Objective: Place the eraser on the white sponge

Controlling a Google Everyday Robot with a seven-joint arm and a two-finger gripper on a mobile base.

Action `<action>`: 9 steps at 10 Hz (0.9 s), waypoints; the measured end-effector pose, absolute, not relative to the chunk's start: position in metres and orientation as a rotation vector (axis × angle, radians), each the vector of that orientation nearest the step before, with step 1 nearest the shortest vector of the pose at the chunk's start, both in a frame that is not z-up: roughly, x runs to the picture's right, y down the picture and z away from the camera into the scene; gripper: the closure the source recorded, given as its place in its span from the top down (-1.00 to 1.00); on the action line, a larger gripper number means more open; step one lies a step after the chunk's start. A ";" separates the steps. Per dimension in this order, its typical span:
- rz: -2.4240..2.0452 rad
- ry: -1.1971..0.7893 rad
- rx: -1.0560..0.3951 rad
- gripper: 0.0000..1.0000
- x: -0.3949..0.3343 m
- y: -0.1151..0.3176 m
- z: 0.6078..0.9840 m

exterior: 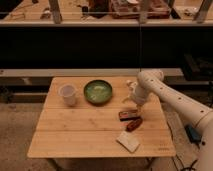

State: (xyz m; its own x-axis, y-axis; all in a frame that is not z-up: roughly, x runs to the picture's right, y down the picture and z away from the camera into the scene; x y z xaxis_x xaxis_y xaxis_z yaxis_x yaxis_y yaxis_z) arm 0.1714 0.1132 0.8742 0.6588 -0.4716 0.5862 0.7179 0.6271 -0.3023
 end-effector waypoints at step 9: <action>-0.715 -0.527 -0.579 0.37 0.162 0.130 0.888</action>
State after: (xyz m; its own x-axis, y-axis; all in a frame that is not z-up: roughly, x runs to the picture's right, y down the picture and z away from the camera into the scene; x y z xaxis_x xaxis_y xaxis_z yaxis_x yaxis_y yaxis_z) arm 0.1621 0.1298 0.8878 0.6413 -0.4492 0.6221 0.7269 0.6154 -0.3049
